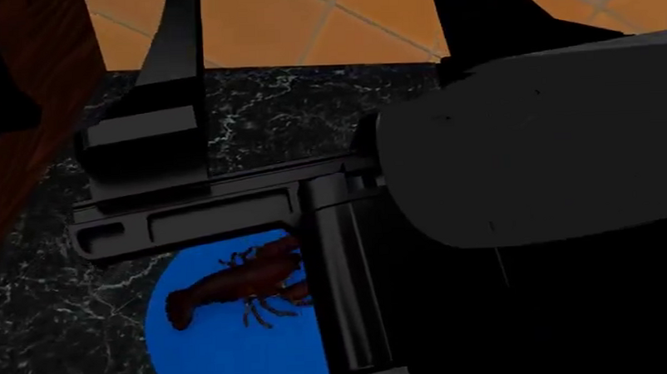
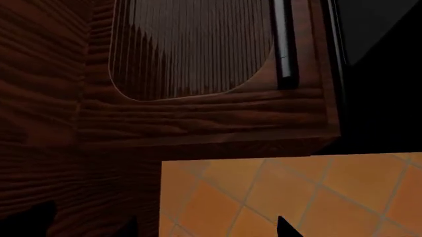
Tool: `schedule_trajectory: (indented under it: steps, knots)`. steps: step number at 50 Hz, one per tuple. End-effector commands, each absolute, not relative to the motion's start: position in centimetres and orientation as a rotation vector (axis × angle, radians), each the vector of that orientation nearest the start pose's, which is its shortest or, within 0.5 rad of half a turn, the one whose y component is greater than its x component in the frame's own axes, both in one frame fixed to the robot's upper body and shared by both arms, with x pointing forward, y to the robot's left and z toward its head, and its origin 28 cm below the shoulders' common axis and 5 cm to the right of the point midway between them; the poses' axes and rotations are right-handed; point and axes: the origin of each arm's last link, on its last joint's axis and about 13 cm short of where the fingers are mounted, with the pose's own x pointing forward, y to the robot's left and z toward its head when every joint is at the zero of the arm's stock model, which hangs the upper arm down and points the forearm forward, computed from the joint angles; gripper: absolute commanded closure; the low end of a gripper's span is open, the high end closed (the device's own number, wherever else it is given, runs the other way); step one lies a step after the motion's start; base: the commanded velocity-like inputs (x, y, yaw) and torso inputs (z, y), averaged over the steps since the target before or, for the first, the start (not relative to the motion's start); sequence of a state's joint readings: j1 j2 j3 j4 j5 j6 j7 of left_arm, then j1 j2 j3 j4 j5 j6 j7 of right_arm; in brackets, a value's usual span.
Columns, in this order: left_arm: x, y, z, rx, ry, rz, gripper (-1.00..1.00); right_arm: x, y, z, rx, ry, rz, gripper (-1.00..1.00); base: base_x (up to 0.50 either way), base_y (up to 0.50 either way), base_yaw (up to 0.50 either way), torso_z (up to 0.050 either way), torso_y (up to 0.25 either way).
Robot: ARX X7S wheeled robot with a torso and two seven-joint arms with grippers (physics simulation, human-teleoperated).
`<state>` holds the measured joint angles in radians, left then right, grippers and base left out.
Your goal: Pick the lobster from the counter and place it in the microwave.
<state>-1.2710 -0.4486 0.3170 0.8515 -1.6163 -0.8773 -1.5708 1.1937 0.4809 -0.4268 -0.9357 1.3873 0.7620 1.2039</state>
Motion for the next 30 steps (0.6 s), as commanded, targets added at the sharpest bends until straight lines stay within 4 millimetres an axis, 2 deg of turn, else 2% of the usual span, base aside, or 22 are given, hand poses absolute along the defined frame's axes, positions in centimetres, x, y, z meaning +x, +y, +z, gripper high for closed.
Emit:
schedule_trajectory:
  steps: [1,11,14,19,23,27,30]
  knots:
    - [16.7,16.4,33.3,-0.193,-0.466,0.004,-1.00,16.5,-5.0,31.2,0.101,-0.589,0.288,-1.00,0.24,0.00,0.00,0.000,0.000]
    - [16.7,16.5,33.3,-0.192,-0.467,0.013,-1.00,16.5,-5.7,31.8,0.079,-0.597,0.271,-1.00,0.24,0.00,0.00,0.000,0.000]
    - [16.7,16.6,33.3,-0.194,-0.468,0.016,-1.00,16.8,-5.8,32.2,0.003,-0.559,0.310,-1.00,0.12,0.00,0.00,0.000,0.000]
    - [16.8,16.6,33.3,-0.194,-0.470,0.024,-1.00,17.6,-6.5,33.2,0.011,-0.557,0.271,-1.00,0.05,0.00,0.00,0.000,0.000]
    - [16.9,16.6,33.2,-0.192,-0.465,0.025,-1.00,18.2,-6.6,33.2,-0.037,-0.539,0.280,-1.00,0.02,0.00,0.00,0.000,0.000]
    - [17.0,16.7,33.1,-0.188,-0.459,0.029,-1.00,19.9,-7.0,34.1,-0.121,-0.478,0.277,-1.00,0.00,0.00,0.00,0.000,0.000]
    - [17.1,16.8,33.2,-0.189,-0.462,0.034,-1.00,21.7,-7.3,34.5,-0.254,-0.352,0.285,-1.00,0.00,0.00,0.00,0.000,0.000]
